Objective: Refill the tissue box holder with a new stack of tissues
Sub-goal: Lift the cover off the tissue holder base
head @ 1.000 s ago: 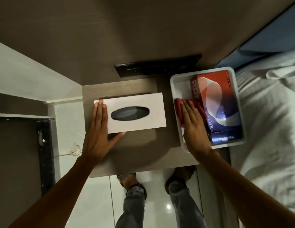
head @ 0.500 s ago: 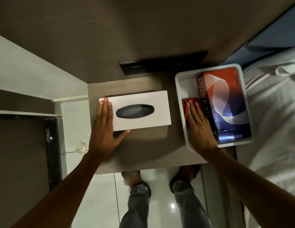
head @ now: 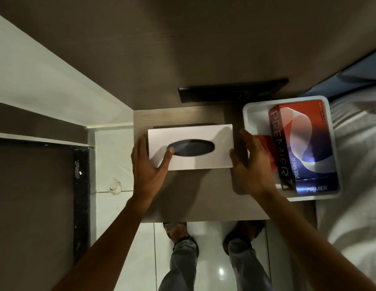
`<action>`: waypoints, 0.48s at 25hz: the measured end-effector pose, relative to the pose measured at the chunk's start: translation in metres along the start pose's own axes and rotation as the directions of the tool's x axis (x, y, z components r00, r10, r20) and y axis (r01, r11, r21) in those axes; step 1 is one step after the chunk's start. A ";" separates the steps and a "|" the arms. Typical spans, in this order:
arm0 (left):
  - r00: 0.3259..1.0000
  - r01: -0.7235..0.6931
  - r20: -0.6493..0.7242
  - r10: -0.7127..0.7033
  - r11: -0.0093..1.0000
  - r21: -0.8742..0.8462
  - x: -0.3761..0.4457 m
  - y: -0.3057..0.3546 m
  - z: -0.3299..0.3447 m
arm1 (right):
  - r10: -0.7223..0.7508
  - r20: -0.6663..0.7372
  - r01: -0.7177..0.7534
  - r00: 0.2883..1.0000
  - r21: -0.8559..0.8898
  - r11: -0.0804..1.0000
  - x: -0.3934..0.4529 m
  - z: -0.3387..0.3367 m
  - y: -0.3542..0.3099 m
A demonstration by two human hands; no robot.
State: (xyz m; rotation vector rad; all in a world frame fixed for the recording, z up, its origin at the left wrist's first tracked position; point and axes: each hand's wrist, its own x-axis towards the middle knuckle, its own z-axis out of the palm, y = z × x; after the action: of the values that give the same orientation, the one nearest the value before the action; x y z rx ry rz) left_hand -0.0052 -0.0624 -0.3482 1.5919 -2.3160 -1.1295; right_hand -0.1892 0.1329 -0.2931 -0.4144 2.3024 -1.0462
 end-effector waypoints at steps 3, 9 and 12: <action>0.993 0.122 0.002 -0.122 0.992 0.017 0.008 0.014 0.000 | 0.168 0.056 -0.170 0.984 0.027 0.985 0.018 0.024 -0.013; 0.974 0.224 -0.019 -0.224 0.974 0.026 0.026 0.026 0.010 | 0.378 -0.053 -0.380 0.924 -0.028 0.924 0.033 0.051 -0.012; 0.960 0.281 -0.011 -0.280 0.960 0.016 0.030 0.028 0.008 | 0.409 -0.080 -0.416 0.909 -0.115 0.902 0.039 0.058 -0.014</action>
State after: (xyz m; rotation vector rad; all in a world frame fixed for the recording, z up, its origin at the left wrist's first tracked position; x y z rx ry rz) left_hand -0.0440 -0.0788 -0.3458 1.9761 -2.1471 -1.1533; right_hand -0.1841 0.0705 -0.3279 0.0608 2.3703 -0.7054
